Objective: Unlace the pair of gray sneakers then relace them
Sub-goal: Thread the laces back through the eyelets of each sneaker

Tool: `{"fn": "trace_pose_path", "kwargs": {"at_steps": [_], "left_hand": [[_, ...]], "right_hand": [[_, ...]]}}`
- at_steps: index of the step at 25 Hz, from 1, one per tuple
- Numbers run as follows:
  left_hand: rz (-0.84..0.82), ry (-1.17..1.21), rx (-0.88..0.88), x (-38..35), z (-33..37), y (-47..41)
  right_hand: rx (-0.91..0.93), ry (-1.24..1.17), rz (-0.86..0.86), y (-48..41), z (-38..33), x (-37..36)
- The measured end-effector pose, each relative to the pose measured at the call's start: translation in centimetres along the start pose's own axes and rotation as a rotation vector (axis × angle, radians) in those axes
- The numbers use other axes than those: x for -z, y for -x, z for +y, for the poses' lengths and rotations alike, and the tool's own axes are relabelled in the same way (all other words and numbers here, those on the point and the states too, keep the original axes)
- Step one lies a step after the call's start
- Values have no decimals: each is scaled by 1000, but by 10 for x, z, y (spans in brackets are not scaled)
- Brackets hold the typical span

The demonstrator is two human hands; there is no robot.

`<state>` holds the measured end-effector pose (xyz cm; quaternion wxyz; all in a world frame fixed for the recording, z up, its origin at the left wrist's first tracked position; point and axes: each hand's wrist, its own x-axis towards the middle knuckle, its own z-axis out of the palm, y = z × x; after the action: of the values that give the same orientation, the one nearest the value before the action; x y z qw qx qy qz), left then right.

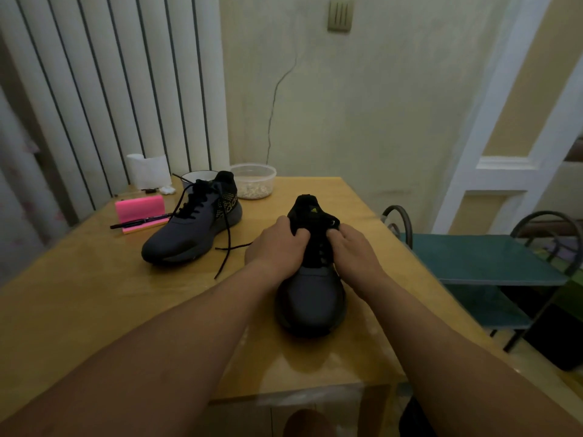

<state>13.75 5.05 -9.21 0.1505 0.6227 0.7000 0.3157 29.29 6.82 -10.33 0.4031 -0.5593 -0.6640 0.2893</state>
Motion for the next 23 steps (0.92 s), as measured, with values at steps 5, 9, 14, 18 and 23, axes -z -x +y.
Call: {"fn": "trace_pose_path", "kwargs": {"at_steps": [5,9,14,18,23], "left_hand": [[16,-169,-74,6,6,-7],[-46,9,-70,9,-3,-15],[18,227,-24,0,-1,-10],[-32,374,-1,9,-3,-16],[-241,619,57,15,-24,-4]], "right_hand": [[95,324,-33,-11,-11,11],[109,327,-44,-12,-17,19],[46,135,-20,-6,-14,14],[45,2,-144,-3,-20,21],[-56,-103,-217,4,-2,28]]}}
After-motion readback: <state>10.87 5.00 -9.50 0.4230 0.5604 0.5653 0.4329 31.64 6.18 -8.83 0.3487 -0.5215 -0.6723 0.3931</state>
